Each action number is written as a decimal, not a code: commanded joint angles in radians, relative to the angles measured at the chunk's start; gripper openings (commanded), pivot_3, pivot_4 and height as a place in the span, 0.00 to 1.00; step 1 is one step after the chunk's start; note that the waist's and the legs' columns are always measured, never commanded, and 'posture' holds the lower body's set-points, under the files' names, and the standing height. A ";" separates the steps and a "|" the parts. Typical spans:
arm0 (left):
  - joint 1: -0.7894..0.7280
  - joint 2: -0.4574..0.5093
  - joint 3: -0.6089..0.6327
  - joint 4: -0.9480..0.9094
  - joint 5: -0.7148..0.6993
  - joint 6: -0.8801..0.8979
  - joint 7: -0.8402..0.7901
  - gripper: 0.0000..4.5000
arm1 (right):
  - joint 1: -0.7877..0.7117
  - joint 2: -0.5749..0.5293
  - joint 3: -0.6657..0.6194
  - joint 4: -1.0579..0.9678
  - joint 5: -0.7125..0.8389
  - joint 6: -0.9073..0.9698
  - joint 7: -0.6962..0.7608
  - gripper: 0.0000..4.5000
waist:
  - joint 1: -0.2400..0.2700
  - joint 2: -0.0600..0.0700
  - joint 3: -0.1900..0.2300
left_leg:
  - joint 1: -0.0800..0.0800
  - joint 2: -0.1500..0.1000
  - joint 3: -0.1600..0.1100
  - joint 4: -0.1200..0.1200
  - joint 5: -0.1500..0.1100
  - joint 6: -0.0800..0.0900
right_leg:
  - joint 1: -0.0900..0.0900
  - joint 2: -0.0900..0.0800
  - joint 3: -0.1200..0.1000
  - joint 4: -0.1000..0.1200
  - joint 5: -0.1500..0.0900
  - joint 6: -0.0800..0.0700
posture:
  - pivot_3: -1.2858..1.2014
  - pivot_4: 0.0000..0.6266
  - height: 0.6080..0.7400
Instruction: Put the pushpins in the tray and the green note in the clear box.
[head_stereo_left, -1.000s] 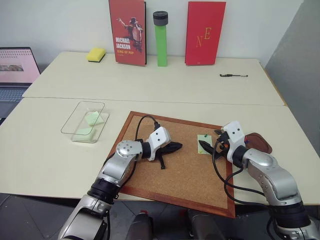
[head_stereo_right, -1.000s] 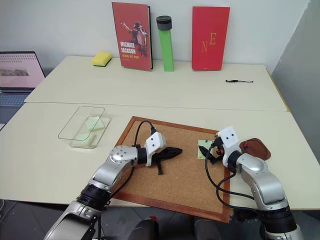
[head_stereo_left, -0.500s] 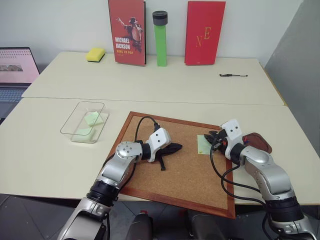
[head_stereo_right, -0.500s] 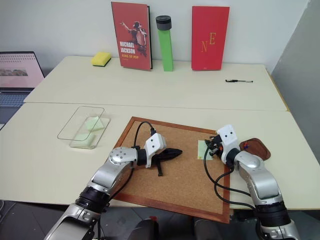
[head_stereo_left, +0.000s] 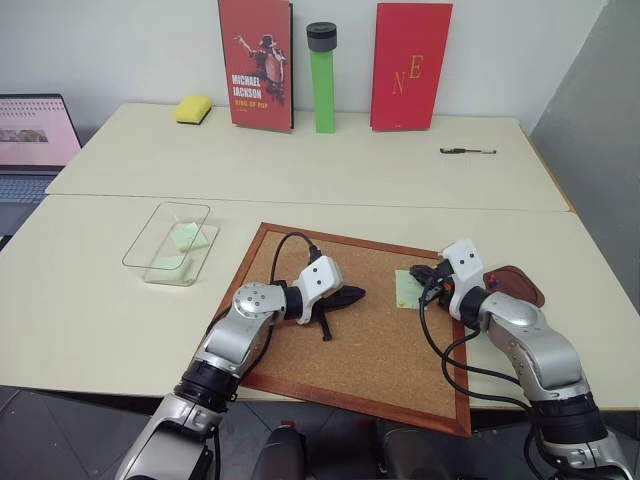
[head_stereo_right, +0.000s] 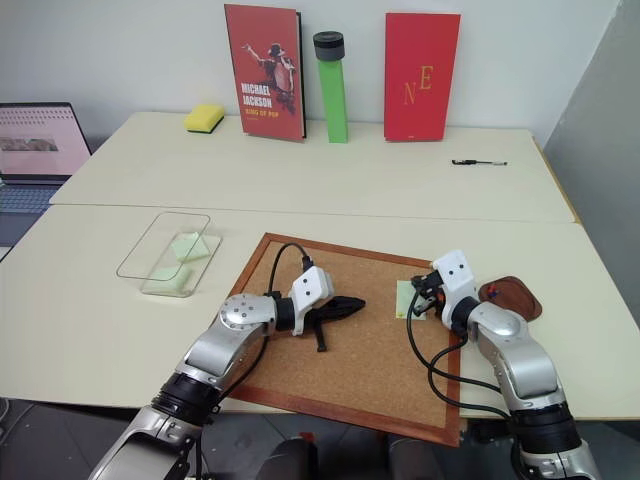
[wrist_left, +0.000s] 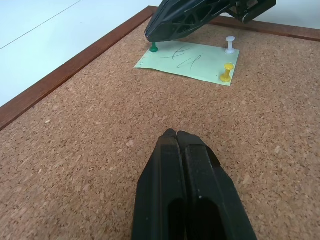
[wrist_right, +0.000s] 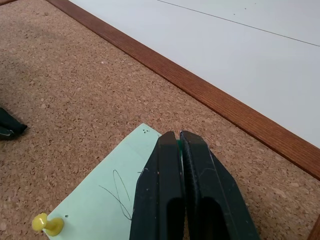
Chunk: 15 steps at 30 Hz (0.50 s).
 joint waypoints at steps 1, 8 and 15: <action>0.008 -0.003 -0.022 0.039 0.033 0.010 0.008 0.00 | -0.029 -0.018 -0.053 -0.098 0.021 0.009 -0.001 0.01 | 0.001 0.000 0.000 | 0.000 0.000 0.000 0.000 0.000 0.000 | 0.000 0.000 0.000 0.000 0.000 0.000 | 0.52 0.24 1.00; 0.008 -0.007 -0.029 0.050 0.038 0.007 0.011 0.00 | -0.016 -0.029 -0.071 -0.151 0.025 0.030 -0.001 0.01 | 0.001 0.001 0.000 | 0.001 0.000 0.000 0.000 0.000 0.000 | 0.001 0.000 0.000 0.000 0.000 0.000 | 0.52 0.24 1.00; 0.012 -0.013 -0.029 0.038 0.036 0.014 0.012 0.00 | 0.029 -0.051 -0.112 -0.230 0.039 0.050 -0.003 0.01 | 0.003 0.002 -0.001 | 0.001 0.000 0.000 0.001 0.000 0.000 | 0.001 0.000 0.000 0.000 0.000 0.000 | 0.52 0.24 1.00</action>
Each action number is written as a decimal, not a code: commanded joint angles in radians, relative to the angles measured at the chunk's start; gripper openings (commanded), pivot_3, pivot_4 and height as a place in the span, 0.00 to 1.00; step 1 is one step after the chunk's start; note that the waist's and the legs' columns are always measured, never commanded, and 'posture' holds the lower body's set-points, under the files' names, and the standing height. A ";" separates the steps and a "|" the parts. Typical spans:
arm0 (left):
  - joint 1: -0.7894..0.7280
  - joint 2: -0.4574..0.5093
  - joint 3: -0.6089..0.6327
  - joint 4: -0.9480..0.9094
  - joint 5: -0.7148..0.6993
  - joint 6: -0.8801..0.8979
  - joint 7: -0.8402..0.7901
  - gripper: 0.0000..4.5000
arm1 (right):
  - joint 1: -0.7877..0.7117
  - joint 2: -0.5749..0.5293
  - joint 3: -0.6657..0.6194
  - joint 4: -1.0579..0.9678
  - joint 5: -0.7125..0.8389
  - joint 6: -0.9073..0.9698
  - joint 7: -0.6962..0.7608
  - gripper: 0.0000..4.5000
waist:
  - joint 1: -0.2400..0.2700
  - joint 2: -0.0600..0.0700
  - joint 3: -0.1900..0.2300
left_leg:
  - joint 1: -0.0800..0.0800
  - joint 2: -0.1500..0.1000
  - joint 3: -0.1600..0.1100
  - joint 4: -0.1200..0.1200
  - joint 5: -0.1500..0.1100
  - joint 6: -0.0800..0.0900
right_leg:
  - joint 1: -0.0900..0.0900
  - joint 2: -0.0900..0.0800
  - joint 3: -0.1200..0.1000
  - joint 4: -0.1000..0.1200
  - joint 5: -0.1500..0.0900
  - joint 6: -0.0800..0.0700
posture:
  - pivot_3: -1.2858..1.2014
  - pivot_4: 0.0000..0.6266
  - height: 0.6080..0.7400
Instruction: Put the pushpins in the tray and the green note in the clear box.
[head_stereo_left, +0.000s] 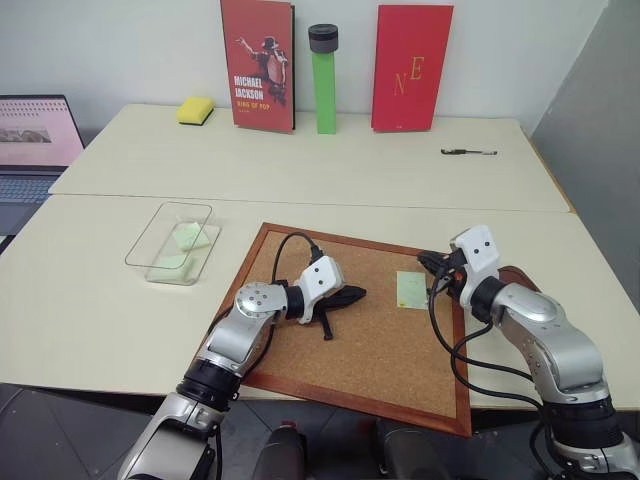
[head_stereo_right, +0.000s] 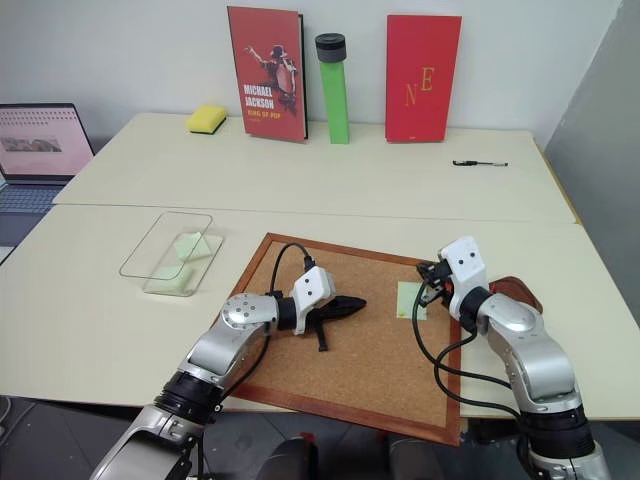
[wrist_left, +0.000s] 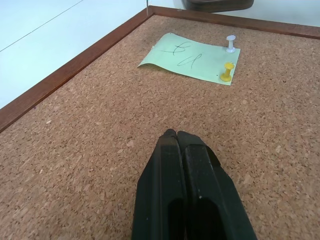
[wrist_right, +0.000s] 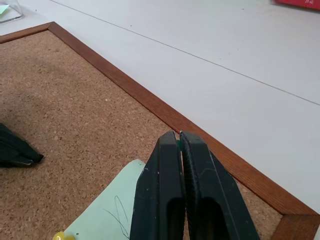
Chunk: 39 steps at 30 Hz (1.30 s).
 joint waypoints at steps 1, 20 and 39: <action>0.019 -0.004 -0.024 0.017 0.030 0.020 0.010 0.00 | 0.029 -0.027 -0.073 -0.094 0.022 0.005 -0.006 0.01 | 0.002 0.000 0.000 | 0.000 0.000 0.000 0.000 0.000 0.000 | 0.000 0.000 0.000 0.000 0.000 0.000 | 0.52 0.24 1.00; 0.025 -0.008 -0.025 0.004 0.027 0.025 0.016 0.00 | 0.294 -0.315 -0.230 0.046 -0.239 -0.234 0.010 0.01 | -0.001 0.003 -0.002 | 0.001 -0.001 0.001 0.000 0.000 0.000 | 0.001 0.000 0.001 -0.002 -0.003 -0.004 | 0.52 0.24 1.00; 0.025 -0.002 -0.024 0.001 0.042 0.019 0.017 0.00 | 0.267 -0.341 -0.140 0.175 -0.373 -0.388 0.036 0.36 | 0.000 0.003 -0.002 | 0.001 -0.001 0.001 0.000 0.000 0.000 | 0.002 -0.001 0.001 -0.003 -0.003 -0.004 | 0.52 0.24 1.00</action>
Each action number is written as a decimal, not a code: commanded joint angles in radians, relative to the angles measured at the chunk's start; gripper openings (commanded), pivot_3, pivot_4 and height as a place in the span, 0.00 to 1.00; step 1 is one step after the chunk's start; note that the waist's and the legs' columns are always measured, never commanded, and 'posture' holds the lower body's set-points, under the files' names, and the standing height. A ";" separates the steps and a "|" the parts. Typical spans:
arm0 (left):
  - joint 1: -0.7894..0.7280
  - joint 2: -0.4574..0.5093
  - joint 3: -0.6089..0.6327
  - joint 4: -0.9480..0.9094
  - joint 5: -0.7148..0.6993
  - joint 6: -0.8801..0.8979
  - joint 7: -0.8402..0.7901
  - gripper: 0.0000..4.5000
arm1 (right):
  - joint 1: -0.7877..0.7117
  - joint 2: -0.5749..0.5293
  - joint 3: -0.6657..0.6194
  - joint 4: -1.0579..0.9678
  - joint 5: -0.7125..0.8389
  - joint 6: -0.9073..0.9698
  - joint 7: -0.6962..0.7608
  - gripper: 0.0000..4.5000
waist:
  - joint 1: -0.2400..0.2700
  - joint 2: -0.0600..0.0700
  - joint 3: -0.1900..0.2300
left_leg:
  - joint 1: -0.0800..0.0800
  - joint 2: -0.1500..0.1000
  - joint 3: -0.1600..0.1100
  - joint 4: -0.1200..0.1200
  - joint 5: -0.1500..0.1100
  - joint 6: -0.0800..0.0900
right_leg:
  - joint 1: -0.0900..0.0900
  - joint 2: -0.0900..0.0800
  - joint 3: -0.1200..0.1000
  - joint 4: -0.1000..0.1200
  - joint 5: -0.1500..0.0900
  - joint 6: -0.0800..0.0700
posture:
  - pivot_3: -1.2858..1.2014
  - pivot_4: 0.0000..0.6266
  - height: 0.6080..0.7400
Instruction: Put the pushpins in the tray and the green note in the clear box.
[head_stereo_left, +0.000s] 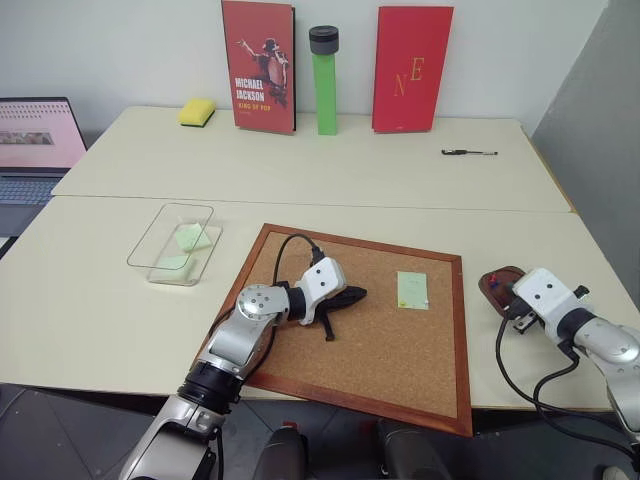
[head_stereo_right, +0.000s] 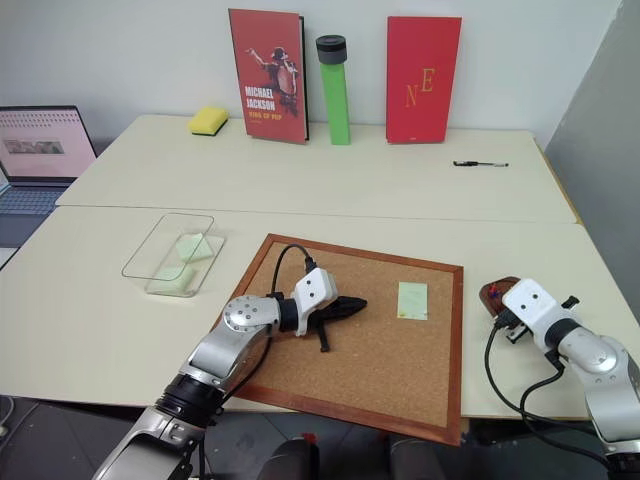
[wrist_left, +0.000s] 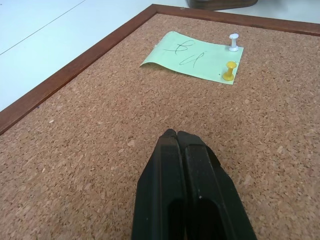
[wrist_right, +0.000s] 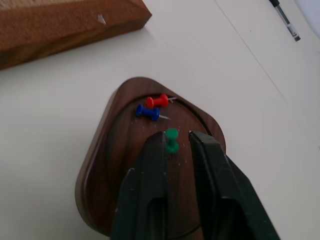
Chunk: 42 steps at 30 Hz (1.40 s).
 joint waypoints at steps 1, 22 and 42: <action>0.012 0.003 -0.023 0.021 0.026 0.013 -0.002 0.00 | -0.010 -0.011 -0.035 -0.021 -0.009 -0.009 -0.005 0.40 | 0.000 0.000 0.000 | 0.000 0.000 0.000 0.000 0.000 0.000 | 0.000 0.000 0.000 0.000 0.000 0.000 | 0.52 0.24 1.00; -0.005 0.003 -0.021 0.044 0.028 0.002 -0.007 0.00 | 0.084 0.251 -0.053 -0.400 0.359 0.259 0.036 0.63 | 0.001 0.000 0.000 | 0.001 0.000 -0.001 0.000 0.000 0.000 | 0.001 0.000 -0.001 0.000 0.000 0.000 | 0.52 0.24 1.00; -0.008 0.011 -0.016 0.043 0.031 0.000 -0.010 0.00 | -0.004 0.293 0.089 -0.262 0.349 0.246 0.027 0.63 | 0.001 0.001 0.000 | 0.000 0.000 -0.001 0.000 0.000 0.000 | 0.001 0.000 -0.001 -0.001 0.000 0.000 | 0.52 0.24 1.00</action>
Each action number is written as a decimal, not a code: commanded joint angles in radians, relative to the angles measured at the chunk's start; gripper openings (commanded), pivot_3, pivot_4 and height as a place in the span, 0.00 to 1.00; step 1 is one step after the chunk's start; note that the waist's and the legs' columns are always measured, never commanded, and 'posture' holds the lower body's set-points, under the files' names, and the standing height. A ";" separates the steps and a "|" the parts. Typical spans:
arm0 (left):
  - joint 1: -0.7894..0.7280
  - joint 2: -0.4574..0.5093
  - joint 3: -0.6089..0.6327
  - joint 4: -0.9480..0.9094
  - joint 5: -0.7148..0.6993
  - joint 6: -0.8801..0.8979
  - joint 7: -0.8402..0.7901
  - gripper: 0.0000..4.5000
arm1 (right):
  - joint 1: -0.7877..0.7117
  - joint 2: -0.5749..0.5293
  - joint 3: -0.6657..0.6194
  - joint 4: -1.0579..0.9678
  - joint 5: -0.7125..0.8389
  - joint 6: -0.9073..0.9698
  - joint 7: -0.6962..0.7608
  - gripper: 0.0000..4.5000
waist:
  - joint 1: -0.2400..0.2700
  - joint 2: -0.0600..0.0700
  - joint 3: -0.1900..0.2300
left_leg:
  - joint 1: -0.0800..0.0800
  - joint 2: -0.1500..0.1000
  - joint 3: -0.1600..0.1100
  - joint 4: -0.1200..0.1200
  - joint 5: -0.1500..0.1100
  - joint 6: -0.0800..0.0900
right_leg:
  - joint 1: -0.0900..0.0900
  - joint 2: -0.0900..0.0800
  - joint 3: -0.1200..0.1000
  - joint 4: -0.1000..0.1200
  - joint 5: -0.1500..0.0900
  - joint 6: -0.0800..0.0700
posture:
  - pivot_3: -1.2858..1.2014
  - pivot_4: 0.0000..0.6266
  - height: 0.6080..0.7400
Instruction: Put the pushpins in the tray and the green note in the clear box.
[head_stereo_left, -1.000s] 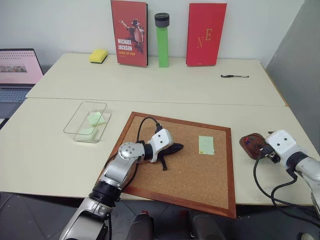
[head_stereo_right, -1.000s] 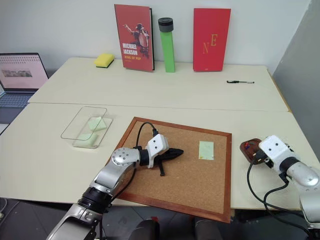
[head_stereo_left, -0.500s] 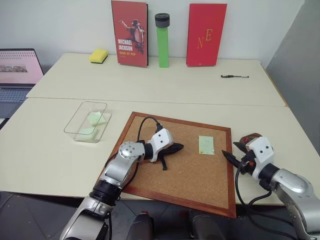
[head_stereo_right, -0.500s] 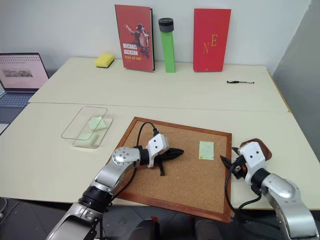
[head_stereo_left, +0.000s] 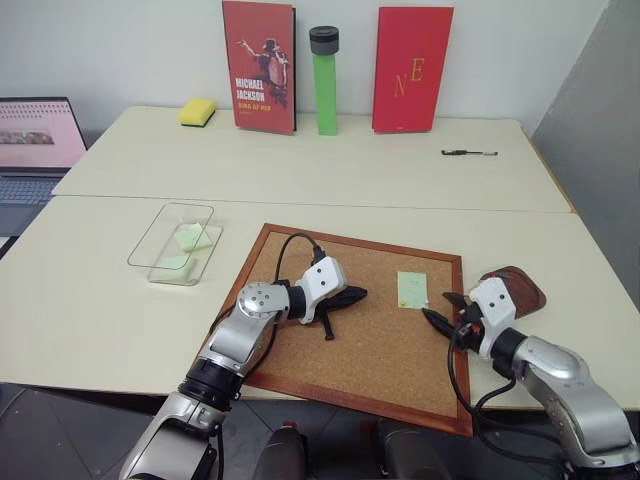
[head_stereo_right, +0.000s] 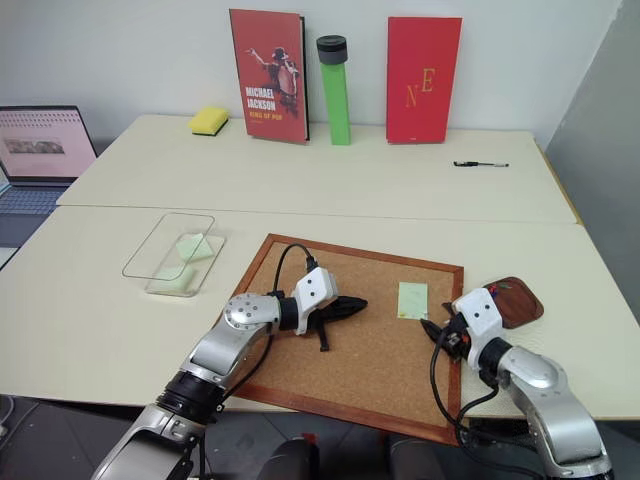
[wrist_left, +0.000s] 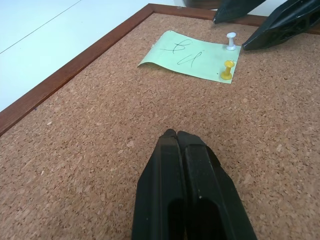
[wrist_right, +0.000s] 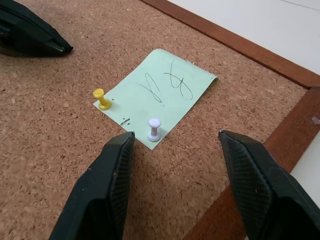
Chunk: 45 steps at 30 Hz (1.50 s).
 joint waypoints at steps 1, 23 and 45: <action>0.010 0.012 -0.015 0.019 0.027 0.010 0.000 0.00 | -0.015 0.007 -0.009 -0.002 0.009 -0.017 0.001 0.63 | 0.000 0.000 0.000 | 0.000 0.000 0.000 0.000 0.000 0.000 | 0.000 0.000 0.000 0.000 0.000 0.000 | 0.52 0.24 1.00; 0.017 0.013 -0.023 0.012 0.033 0.005 -0.002 0.00 | -0.027 -0.003 -0.029 -0.041 0.043 -0.018 0.017 0.01 | -0.002 0.000 0.000 | 0.000 0.000 0.000 0.000 0.000 0.000 | 0.000 0.000 0.000 0.000 0.000 0.000 | 0.52 0.24 1.00; 0.013 0.011 -0.029 0.026 0.039 -0.004 -0.006 0.00 | -0.001 -0.019 -0.174 -0.155 0.125 0.003 -0.027 0.01 | -0.002 0.000 0.000 | -0.002 0.000 0.000 -0.001 0.000 0.000 | -0.002 0.000 0.000 0.000 0.000 0.000 | 0.52 0.24 1.00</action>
